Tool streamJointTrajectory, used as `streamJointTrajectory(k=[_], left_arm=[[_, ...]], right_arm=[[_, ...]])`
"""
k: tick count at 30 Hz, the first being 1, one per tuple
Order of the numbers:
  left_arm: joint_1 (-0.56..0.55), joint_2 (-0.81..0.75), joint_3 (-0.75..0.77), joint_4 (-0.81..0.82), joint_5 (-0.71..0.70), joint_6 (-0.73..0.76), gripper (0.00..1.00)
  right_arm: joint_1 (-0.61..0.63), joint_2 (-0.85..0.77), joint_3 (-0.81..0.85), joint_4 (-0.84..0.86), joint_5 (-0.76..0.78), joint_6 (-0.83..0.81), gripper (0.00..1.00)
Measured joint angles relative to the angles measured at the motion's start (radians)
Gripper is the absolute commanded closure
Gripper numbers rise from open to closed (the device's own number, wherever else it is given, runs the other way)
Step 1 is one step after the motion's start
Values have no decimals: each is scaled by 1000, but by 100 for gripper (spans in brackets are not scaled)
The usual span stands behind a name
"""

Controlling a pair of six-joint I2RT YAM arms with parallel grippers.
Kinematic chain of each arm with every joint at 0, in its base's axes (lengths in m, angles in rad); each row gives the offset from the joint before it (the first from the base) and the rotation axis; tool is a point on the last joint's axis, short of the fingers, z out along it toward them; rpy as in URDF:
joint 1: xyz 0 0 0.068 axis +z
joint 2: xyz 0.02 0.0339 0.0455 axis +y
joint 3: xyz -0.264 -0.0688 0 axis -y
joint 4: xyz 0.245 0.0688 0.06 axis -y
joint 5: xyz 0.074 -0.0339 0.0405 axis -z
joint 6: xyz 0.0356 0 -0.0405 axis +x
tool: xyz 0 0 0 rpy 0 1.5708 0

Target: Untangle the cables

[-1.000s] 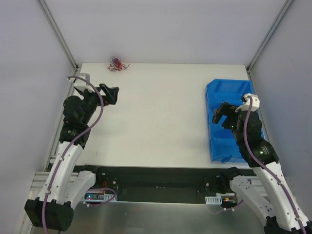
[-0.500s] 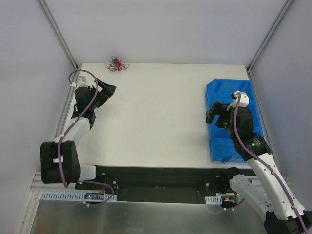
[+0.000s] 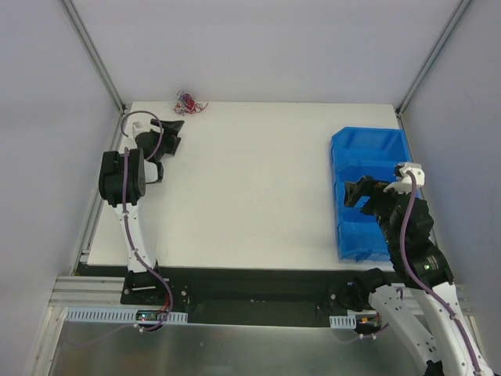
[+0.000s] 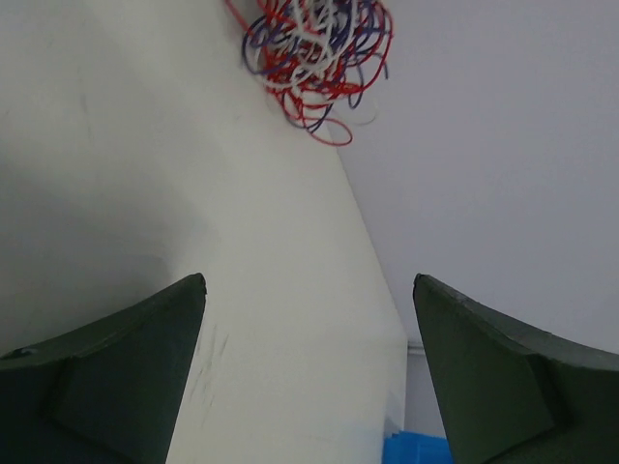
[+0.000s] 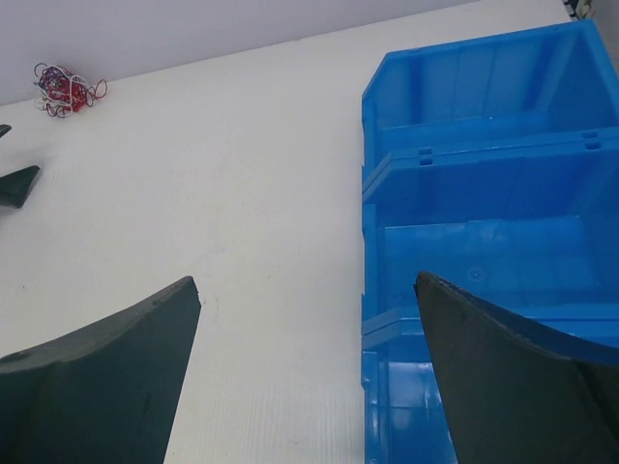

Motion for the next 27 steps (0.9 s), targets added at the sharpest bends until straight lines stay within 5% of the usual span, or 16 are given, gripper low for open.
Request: streamJointTrajectory(k=[8,17,27], left_arm=[[0,80,314,-109,-97,57,9],[-1,342,710,-346,-158,74,13],[-3,513,996,-497,-151,158,89]], right_arm=[[0,-24,-1,-45,23,-25,4],[0,-64,-22,-72,-103,-5,4],[0,-34,-23,-121,-206,24,4]])
